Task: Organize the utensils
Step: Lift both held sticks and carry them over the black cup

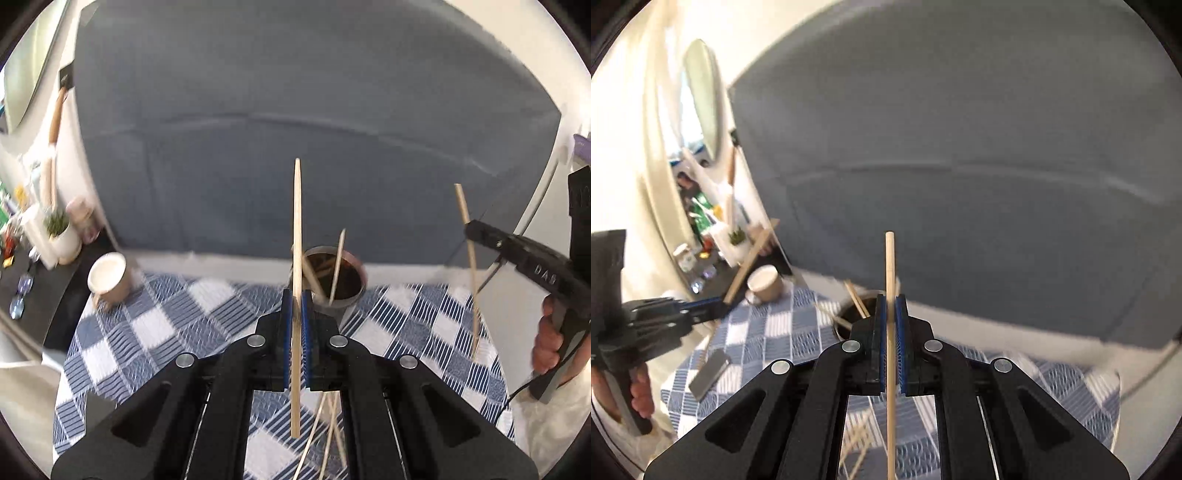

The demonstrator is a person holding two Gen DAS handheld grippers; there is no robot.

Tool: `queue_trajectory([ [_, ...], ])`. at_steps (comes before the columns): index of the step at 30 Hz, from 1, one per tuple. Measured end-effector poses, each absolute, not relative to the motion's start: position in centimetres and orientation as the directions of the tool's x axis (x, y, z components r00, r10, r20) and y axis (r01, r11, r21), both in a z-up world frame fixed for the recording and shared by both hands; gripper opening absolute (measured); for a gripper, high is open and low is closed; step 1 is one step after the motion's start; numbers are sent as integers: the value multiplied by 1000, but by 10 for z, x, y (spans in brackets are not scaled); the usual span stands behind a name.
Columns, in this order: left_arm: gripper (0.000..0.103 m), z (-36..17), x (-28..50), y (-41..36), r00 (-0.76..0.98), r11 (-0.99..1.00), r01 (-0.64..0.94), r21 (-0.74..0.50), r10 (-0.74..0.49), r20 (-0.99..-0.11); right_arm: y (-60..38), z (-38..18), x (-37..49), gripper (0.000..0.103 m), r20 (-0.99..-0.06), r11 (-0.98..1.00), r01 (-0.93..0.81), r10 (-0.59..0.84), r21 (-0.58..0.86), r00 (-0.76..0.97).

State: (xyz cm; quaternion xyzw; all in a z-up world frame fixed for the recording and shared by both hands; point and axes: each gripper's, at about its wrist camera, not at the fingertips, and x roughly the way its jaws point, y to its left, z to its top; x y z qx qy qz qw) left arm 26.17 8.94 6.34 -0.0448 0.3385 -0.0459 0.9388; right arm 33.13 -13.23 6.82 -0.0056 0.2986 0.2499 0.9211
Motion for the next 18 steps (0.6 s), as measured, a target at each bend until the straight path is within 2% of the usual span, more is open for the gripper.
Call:
queue_trajectory([
  [8, 5, 82, 305, 61, 816, 989, 113, -93, -146, -560, -115, 89, 364, 5, -436, 827, -539, 549, 159, 713],
  [18, 5, 67, 353, 55, 795, 983, 141, -116, -183, -578, -106, 78, 402, 5, -439, 807, -562, 577, 180, 688],
])
